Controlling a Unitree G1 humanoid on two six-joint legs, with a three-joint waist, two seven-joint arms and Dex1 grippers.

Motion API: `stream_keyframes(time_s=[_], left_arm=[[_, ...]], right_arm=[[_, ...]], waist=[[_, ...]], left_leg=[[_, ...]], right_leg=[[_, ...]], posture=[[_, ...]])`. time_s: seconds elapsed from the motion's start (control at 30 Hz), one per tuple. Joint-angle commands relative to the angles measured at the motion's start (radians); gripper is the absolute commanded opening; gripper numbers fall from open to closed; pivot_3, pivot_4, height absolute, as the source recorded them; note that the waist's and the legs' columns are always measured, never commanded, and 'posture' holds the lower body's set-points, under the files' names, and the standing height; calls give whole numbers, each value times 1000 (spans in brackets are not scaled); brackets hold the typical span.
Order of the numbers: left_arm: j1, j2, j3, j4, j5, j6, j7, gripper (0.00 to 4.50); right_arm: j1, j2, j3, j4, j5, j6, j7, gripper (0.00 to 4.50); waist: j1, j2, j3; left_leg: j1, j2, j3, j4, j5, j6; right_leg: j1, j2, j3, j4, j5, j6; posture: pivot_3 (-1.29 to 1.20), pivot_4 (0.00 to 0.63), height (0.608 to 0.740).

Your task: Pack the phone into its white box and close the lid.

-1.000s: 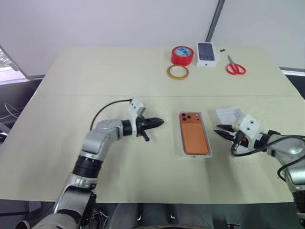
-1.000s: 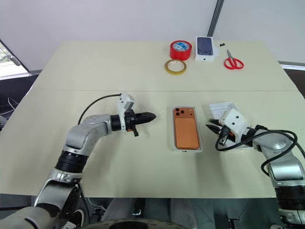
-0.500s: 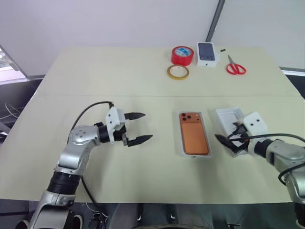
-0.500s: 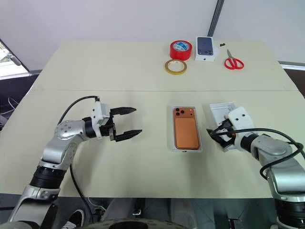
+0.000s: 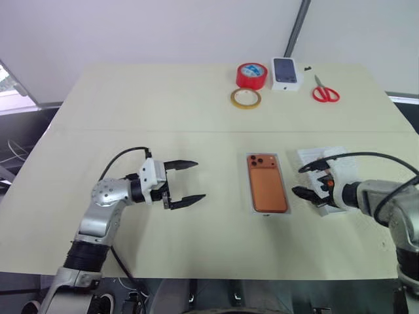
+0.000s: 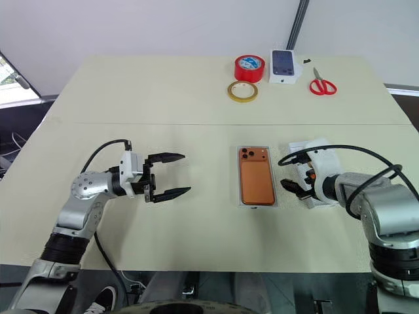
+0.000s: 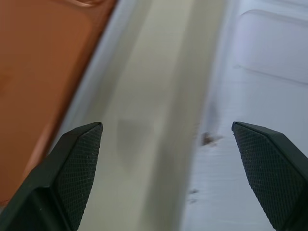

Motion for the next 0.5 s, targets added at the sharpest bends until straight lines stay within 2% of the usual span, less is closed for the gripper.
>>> stream_keyframes(time_s=[0.03,0.2,0.4,0.5], left_arm=[[27,-6,-5,-54,-13,-10,15,4467],[50,-18,-13,-82,-10,1,40,4467],[60,-33,-29,-97,1,-7,72,4467],[62,-32,-34,-103,0,-6,80,4500]], right_arm=[[-20,-52,5,18,60,46,3,4500],[-57,-101,44,62,89,46,-20,4500],[-72,-86,58,109,121,46,-57,4500],[-85,-85,75,122,127,46,-68,3650]], waist=[[3,0,0],[2,0,0],[1,0,0],[-1,0,0]], left_leg=[[0,0,0,0,0,0],[-1,0,0,0,0,0],[-1,0,0,0,0,0],[-1,0,0,0,0,0]], right_leg=[[0,0,0,0,0,0],[0,0,0,0,0,0],[-1,0,0,0,0,0],[-1,0,0,0,0,0]], posture=[[0,150,740],[0,150,740],[0,150,740],[0,150,740]])
